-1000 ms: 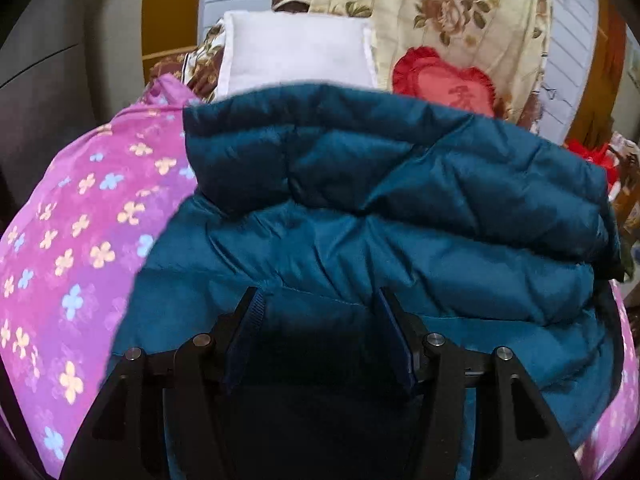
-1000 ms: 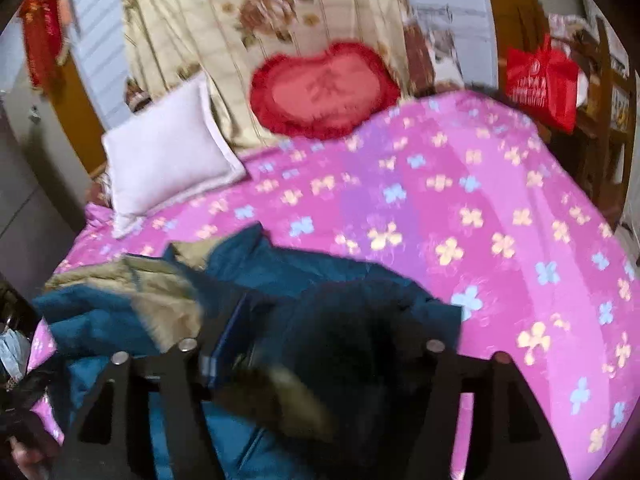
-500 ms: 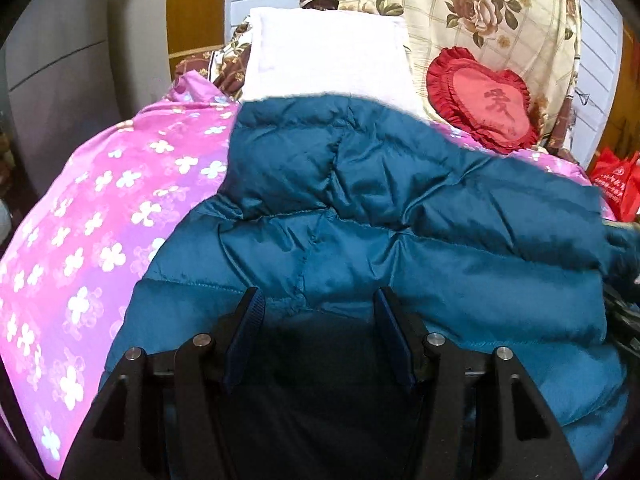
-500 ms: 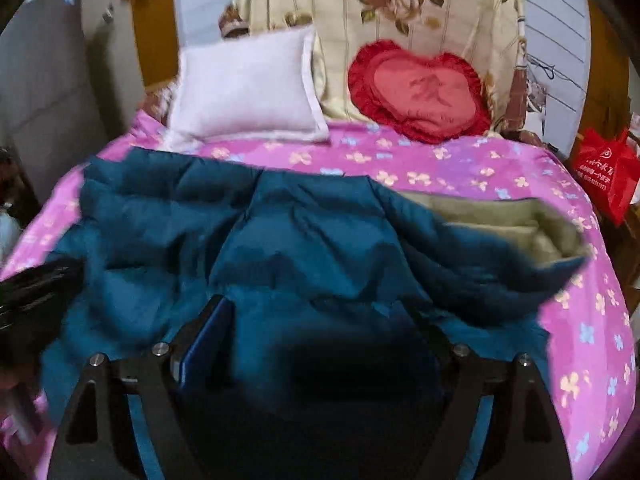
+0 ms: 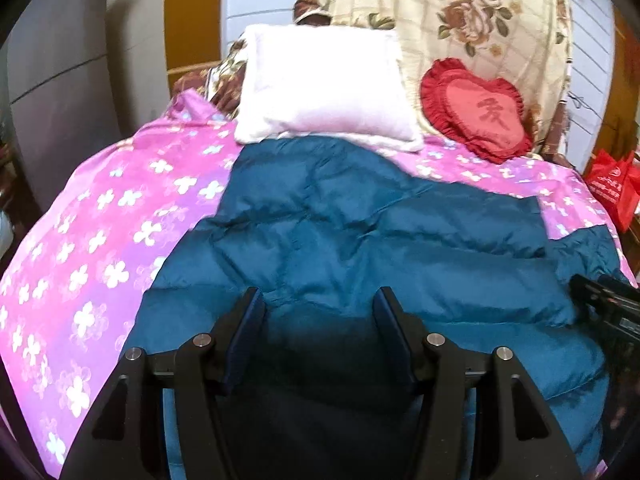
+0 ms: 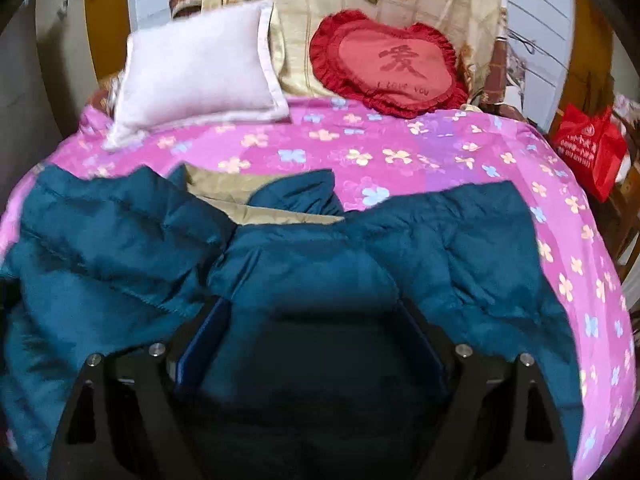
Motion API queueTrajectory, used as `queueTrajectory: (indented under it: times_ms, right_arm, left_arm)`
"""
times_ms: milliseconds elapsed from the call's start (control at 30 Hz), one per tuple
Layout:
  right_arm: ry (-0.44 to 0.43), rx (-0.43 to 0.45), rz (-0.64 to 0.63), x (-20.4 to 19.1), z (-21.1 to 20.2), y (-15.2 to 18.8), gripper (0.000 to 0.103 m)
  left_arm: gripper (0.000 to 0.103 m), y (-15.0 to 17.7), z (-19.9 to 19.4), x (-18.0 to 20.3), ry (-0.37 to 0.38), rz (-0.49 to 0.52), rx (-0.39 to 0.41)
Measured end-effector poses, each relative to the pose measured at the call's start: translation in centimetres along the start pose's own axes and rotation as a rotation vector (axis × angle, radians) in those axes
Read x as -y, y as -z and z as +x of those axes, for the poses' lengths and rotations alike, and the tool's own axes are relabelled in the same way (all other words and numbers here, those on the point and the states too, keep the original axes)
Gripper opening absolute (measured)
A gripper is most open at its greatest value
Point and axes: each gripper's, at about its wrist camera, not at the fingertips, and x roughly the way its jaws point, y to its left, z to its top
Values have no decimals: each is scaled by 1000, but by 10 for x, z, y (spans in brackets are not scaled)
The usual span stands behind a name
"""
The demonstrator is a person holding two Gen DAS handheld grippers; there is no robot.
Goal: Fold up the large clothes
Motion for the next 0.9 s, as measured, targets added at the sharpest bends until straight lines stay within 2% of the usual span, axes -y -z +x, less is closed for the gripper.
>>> queueTrajectory:
  times_ms: [133, 267, 367, 433, 600, 767, 900]
  right_arm:
    - [-86, 62, -48, -13, -34, -1, 87]
    - [-155, 71, -138, -53, -35, -11, 87]
    - [-115, 38, -163, -73, -9, -17, 87]
    - [-64, -25, -142, -76, 20, -19, 87]
    - [-41, -68, -117, -75, 50, -20, 87]
    - [-65, -42, -113, -58, 15, -18, 87]
    - [21, 24, -120, -20, -20, -15, 88]
  left_arm:
    - [39, -7, 7, 19, -18, 34, 0]
    - [39, -7, 28, 18, -47, 12, -67]
    - [39, -6, 34, 11, -37, -6, -74]
    - [40, -6, 37, 7, -36, -2, -73]
    - [40, -5, 42, 8, -43, 12, -85]
    - [40, -3, 43, 10, -48, 27, -83]
    - [40, -3, 43, 8, -43, 20, -81]
